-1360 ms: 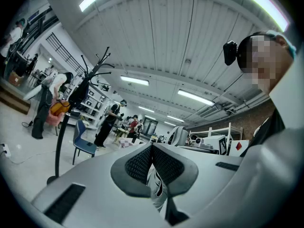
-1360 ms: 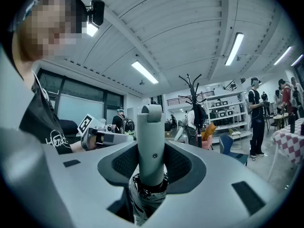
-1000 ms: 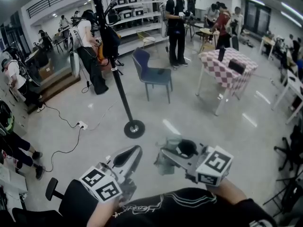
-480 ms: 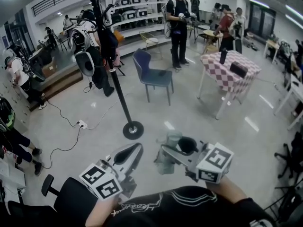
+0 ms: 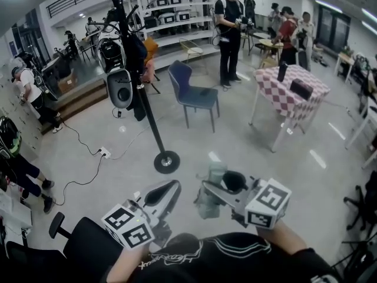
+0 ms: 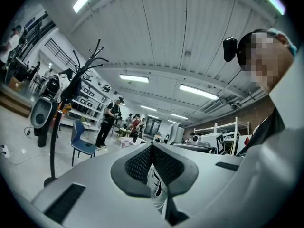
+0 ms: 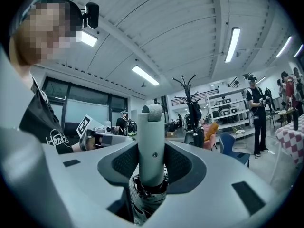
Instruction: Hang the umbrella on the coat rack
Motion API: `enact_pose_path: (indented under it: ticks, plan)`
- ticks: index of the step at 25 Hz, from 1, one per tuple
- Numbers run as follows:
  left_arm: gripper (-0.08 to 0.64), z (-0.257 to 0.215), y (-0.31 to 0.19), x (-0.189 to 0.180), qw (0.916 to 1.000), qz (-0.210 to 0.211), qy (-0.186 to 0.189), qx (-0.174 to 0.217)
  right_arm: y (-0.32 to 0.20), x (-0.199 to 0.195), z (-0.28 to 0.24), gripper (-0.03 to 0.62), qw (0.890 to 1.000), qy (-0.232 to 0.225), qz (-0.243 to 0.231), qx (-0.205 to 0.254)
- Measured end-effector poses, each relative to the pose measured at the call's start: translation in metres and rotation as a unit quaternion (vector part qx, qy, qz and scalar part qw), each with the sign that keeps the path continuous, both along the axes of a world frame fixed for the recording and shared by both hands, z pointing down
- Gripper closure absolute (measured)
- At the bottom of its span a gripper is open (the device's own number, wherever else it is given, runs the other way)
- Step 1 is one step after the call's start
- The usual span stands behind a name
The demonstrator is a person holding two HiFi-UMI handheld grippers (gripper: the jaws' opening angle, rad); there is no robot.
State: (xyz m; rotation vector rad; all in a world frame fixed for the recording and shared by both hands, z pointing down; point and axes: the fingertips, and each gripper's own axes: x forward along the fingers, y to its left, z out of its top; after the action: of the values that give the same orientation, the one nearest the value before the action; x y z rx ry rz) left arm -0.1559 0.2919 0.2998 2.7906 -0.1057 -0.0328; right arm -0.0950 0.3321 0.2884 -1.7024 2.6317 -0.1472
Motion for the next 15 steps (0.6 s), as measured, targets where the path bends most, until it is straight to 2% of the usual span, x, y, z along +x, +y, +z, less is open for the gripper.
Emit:
enact_pose_path:
  ticks: [8, 15]
  plan:
    - [0.561, 0.009, -0.02, 0.022, 0.9998, 0.003, -0.002, -0.019, -0.014, 0.024, 0.011, 0.43, 1.0, -0.012, 0.007, -0.014]
    - [0.561, 0.022, -0.06, 0.055, 0.9992, 0.014, -0.008, -0.037, -0.053, 0.055, 0.025, 0.43, 0.999, -0.019, 0.017, -0.028]
